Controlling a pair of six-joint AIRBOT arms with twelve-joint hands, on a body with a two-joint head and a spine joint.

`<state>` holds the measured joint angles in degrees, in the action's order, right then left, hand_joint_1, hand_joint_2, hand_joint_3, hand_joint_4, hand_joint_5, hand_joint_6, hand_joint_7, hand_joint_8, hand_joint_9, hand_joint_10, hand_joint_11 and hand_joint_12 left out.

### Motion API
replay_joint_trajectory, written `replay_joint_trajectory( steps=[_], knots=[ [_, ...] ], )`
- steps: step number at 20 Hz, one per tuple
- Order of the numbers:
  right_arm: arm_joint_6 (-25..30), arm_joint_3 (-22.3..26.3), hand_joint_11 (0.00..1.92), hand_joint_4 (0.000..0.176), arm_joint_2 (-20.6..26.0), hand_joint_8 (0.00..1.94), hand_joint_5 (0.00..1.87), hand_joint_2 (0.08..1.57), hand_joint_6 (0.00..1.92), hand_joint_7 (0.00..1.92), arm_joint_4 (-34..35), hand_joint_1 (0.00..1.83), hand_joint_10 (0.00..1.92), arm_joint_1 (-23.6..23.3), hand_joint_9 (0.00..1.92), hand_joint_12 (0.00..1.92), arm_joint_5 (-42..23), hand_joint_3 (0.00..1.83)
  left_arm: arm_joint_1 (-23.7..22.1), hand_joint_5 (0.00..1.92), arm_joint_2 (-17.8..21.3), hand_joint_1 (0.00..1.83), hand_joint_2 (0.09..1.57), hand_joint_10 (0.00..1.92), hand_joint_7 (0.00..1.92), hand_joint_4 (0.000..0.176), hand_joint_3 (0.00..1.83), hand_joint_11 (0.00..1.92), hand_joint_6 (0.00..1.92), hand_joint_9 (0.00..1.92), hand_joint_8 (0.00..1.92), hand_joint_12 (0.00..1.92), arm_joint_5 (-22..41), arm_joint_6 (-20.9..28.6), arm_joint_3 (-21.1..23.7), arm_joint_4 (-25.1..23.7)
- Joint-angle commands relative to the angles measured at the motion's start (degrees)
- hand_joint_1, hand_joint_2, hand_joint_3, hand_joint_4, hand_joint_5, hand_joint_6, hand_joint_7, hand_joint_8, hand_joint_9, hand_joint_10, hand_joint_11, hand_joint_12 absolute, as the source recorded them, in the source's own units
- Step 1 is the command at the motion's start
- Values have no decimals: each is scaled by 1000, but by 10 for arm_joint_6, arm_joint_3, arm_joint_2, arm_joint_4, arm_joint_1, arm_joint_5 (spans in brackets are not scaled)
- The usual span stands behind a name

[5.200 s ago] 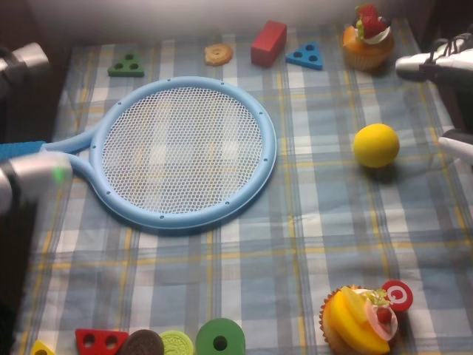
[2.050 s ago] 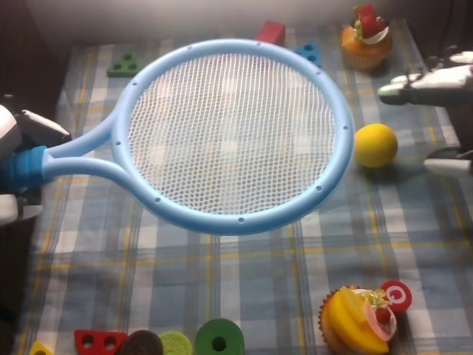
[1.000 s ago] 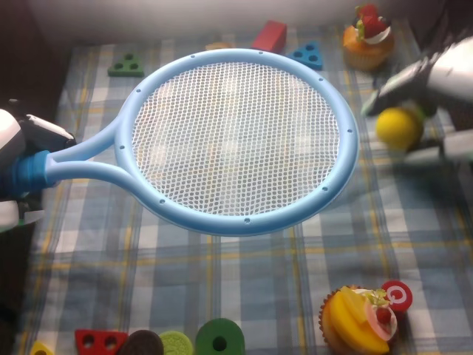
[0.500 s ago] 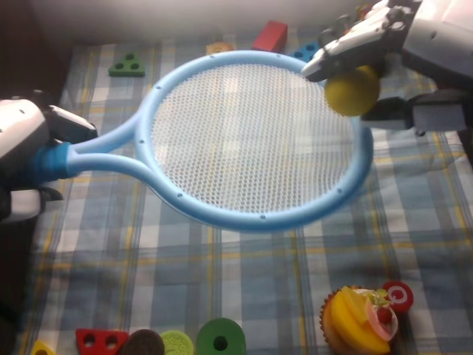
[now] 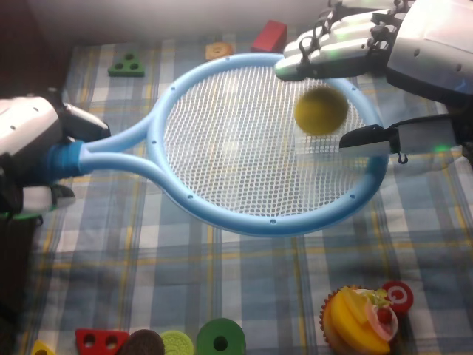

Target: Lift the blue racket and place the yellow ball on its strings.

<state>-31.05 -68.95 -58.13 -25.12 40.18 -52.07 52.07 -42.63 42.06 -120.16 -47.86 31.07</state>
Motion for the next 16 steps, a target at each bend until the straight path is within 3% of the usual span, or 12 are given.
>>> replay_joint_trajectory(
  steps=[1,3,5,6,7,9,11,14,16],
  knots=[
    [4,1,38,22,3,0,371,1040,0,413,22,897,37,-8,450,1196,-62,1,-8,857,2,1684,1224,1921,1340,176,0,1643,1921,1603,1921,1921,74,6,-3,-8],
    [4,3,90,47,5,0,358,1037,0,401,22,872,16,-8,465,1168,-62,1,-8,885,2,1717,1222,1921,1330,176,0,1664,1921,1599,1921,1921,76,1,-3,-7],
    [4,6,64,59,5,0,336,1050,0,381,22,892,6,-8,454,1195,-62,1,-9,877,2,1698,1232,1921,1333,176,0,1681,1921,1611,1921,1921,75,-4,-2,-5],
    [4,7,90,53,6,2,345,1041,1,398,22,894,8,-8,472,1164,-62,0,-9,854,2,1674,1256,1921,1337,176,10,1685,1921,1611,1921,1921,75,-6,-2,-5],
    [4,8,97,60,7,0,339,1043,0,396,22,884,7,-8,474,1161,-63,1,-9,842,2,1670,1255,1921,1332,176,10,1678,1921,1603,1921,1921,76,-7,-2,-4],
    [4,9,76,19,9,2,367,1029,3,411,23,904,4,-8,476,1114,-63,0,-10,846,2,1666,1248,1921,1316,176,6,1657,1921,1584,1921,1921,76,-8,-3,-4],
    [4,11,43,1,10,0,380,1009,0,416,26,962,1,-8,457,1032,-65,0,-10,862,2,1670,1242,1921,1306,176,3,1647,1921,1577,1921,1921,76,-11,-3,-4],
    [4,14,63,41,13,0,361,1010,0,408,31,972,4,-8,452,989,-71,2,-11,833,1,1580,1282,1921,1283,176,19,1623,1921,1557,1921,1921,74,-23,-3,2],
    [4,16,63,40,16,0,357,1029,0,398,36,947,1,-7,445,982,-75,9,-13,853,-1,1604,1293,1921,1258,176,20,1642,1921,1559,1921,1921,65,-41,-5,7]
  ],
)
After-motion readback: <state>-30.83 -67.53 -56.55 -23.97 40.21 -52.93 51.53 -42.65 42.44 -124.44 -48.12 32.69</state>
